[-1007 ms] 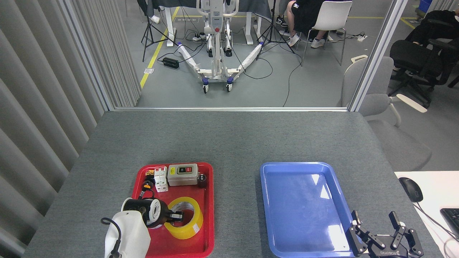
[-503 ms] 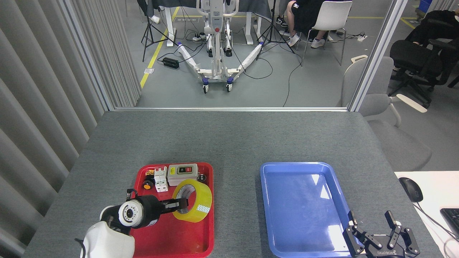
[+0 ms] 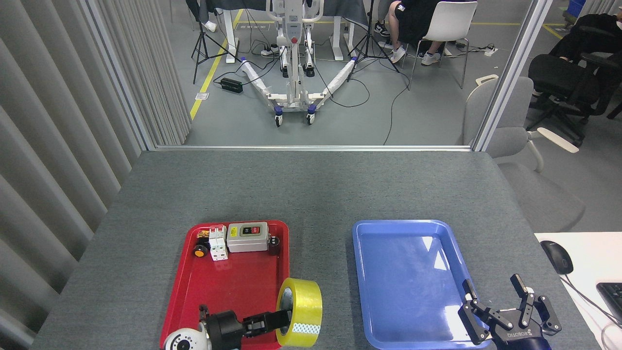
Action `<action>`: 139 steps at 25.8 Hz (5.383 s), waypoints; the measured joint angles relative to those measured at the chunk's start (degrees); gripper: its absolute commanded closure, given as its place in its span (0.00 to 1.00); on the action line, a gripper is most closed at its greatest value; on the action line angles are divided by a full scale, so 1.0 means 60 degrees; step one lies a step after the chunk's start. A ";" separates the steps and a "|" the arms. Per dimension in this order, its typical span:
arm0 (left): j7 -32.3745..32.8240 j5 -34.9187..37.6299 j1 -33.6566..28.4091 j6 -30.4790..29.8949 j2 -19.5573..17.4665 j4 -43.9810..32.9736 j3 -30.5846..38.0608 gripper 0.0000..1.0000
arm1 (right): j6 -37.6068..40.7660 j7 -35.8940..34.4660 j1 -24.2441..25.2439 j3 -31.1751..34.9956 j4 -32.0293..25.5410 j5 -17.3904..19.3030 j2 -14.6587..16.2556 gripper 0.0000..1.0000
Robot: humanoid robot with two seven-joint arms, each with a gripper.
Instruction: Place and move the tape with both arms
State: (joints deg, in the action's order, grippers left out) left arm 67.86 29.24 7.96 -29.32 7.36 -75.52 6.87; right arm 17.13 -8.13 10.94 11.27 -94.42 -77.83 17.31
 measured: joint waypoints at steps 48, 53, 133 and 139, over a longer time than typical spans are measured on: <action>0.0530 -0.2428 -0.1269 -0.0683 -0.0127 -0.0819 -0.0932 1.00 | 0.2615 -0.0277 -0.3449 -0.8081 0.1150 0.1274 0.2126 0.25; 0.0520 -0.2431 -0.1268 -0.0685 -0.0128 -0.0805 -0.0916 1.00 | 0.2656 -0.0252 -0.3822 -0.8120 0.1579 0.1284 0.1870 0.32; -0.7172 0.4346 -0.1709 -0.2064 -0.0255 -0.2742 0.1826 0.00 | 0.3471 -0.0651 -0.3866 -0.8244 0.1278 0.1588 0.2022 0.92; -0.8651 0.9162 -0.1945 0.3408 -0.0298 -0.3737 -0.0236 0.00 | 0.3169 -0.0572 -0.2490 -0.5533 0.0692 0.1902 0.2017 0.96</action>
State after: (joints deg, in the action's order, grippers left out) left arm 15.95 84.22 -3.71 -8.88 5.57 -97.95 5.45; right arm 36.14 -11.57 -4.00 -21.92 -90.27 -66.42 29.41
